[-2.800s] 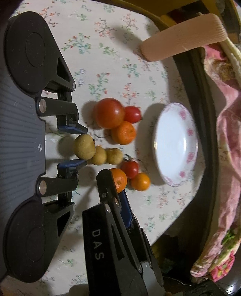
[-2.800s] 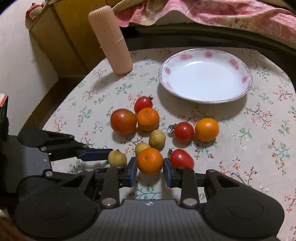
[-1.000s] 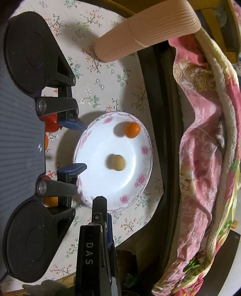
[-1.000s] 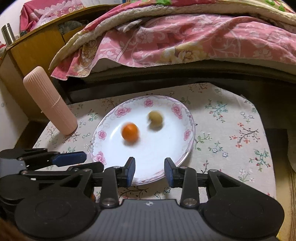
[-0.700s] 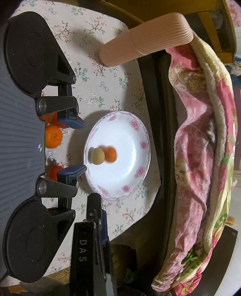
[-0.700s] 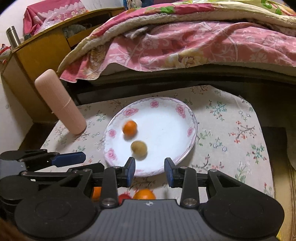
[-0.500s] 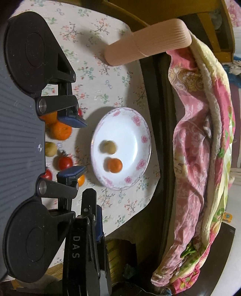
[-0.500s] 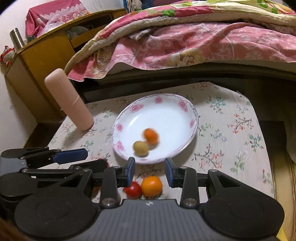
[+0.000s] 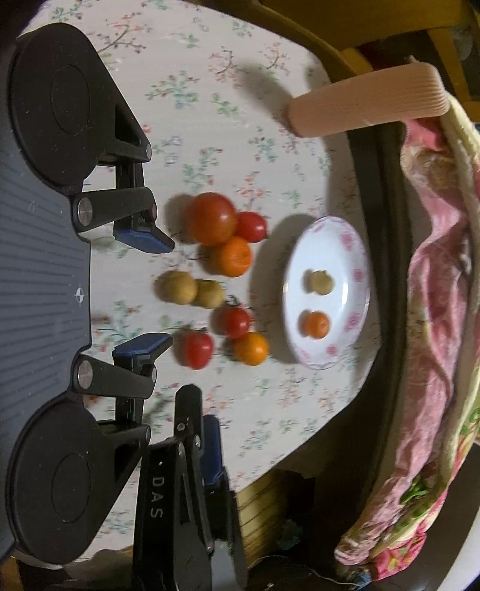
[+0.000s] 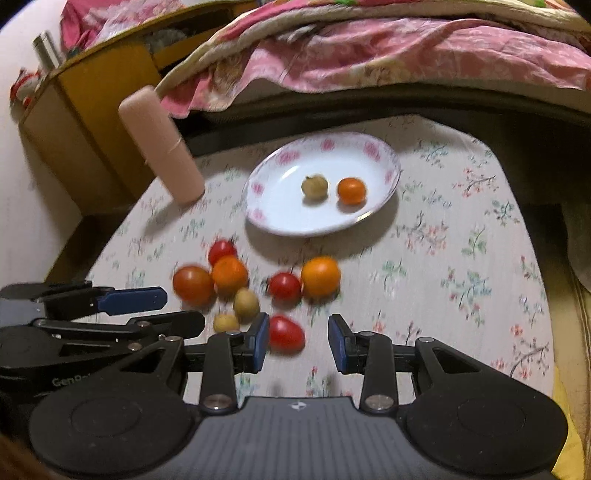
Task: Organize fruits
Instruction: 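Withdraw both tools from the plate back toward the fruit cluster, then close the right tool on a red plum tomato, then close the left tool on another tan fruit while the right tool holds the tomato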
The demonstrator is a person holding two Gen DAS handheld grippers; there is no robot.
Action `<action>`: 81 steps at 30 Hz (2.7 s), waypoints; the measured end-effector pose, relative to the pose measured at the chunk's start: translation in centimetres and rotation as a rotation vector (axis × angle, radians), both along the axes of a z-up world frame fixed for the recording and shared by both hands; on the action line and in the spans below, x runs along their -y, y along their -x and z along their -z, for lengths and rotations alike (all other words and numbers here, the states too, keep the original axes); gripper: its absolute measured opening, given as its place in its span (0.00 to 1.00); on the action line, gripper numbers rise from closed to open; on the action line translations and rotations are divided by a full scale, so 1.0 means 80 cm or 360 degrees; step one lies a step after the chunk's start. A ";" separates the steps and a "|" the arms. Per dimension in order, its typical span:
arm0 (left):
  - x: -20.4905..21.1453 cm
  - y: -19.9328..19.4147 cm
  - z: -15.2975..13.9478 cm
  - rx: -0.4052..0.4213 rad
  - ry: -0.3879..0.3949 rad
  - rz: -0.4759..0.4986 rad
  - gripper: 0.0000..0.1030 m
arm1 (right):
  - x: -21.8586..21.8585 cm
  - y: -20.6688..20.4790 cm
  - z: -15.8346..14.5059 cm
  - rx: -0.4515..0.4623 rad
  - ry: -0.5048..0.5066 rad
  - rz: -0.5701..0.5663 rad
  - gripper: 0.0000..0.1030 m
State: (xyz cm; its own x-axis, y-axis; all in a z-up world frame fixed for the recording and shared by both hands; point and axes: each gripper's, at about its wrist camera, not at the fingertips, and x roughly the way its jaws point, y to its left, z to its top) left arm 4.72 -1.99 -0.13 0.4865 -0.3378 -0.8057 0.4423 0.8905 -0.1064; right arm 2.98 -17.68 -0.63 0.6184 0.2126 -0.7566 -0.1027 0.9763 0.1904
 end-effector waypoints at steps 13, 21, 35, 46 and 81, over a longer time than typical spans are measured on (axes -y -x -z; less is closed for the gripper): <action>0.001 0.002 0.015 -0.0043 -0.0013 0.0089 0.60 | -0.030 -0.013 0.023 0.0022 0.0192 -0.0222 0.37; 0.003 -0.010 0.026 -0.0049 -0.0022 0.0086 0.61 | -0.041 -0.039 0.046 -0.0023 0.0226 -0.0268 0.37; 0.033 -0.035 0.050 -0.0024 -0.0093 0.0099 0.60 | -0.003 -0.035 0.043 -0.0111 0.0134 -0.0135 0.34; 0.038 -0.032 0.048 0.0006 -0.0163 0.0084 0.33 | 0.010 -0.024 0.041 -0.0143 0.0079 -0.0118 0.34; 0.048 -0.031 0.051 0.0039 -0.0158 0.0136 0.41 | 0.005 -0.015 0.043 -0.0135 0.0095 -0.0124 0.34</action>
State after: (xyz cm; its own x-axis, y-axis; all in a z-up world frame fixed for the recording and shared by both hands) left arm 7.23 -5.86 -4.18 0.4794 -0.2983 -0.8254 0.5185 0.8551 -0.0079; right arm 4.17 -18.10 -4.10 0.5350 0.2104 -0.8182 -0.1644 0.9759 0.1435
